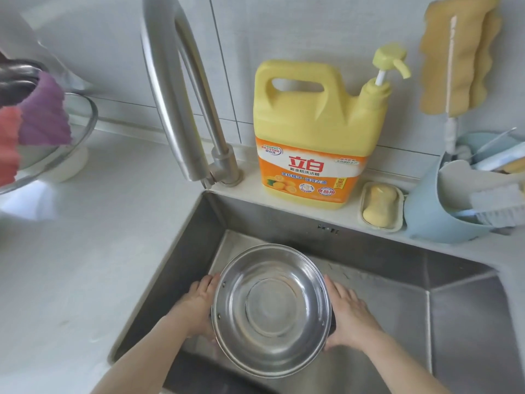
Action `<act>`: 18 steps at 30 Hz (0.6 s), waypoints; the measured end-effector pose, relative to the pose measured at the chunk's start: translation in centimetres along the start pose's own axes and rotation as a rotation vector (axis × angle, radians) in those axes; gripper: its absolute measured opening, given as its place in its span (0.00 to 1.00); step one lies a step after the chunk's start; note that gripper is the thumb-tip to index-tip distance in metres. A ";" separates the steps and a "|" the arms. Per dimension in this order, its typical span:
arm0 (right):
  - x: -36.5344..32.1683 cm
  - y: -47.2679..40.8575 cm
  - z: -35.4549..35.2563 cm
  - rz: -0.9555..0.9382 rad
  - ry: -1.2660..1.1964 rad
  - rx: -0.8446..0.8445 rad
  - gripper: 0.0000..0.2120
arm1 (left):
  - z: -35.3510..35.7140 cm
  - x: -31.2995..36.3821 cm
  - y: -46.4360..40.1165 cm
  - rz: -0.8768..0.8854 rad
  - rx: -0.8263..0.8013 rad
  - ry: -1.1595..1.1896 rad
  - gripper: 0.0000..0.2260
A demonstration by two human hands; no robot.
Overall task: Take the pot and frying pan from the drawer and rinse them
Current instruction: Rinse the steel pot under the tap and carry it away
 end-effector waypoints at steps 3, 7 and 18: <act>0.1 -0.2 0.7 -0.006 0.019 0.028 0.72 | 0.6 -0.3 -0.3 -0.010 0.018 -0.001 0.64; 0.1 0.0 0.9 -0.010 0.029 0.022 0.73 | -0.3 0.4 0.1 -0.047 0.054 0.004 0.52; -1.2 0.6 0.5 -0.045 0.009 0.029 0.72 | -22.2 -0.5 4.6 -0.227 0.780 0.867 0.31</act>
Point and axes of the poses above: each hand's wrist, its own y-axis away from the middle knuckle, its own z-axis out of the palm, x = y × z, the point moved 10 cm from there along -y, towards the middle knuckle, and after that the axes turned 4 degrees about -y, right-handed, at the moved point
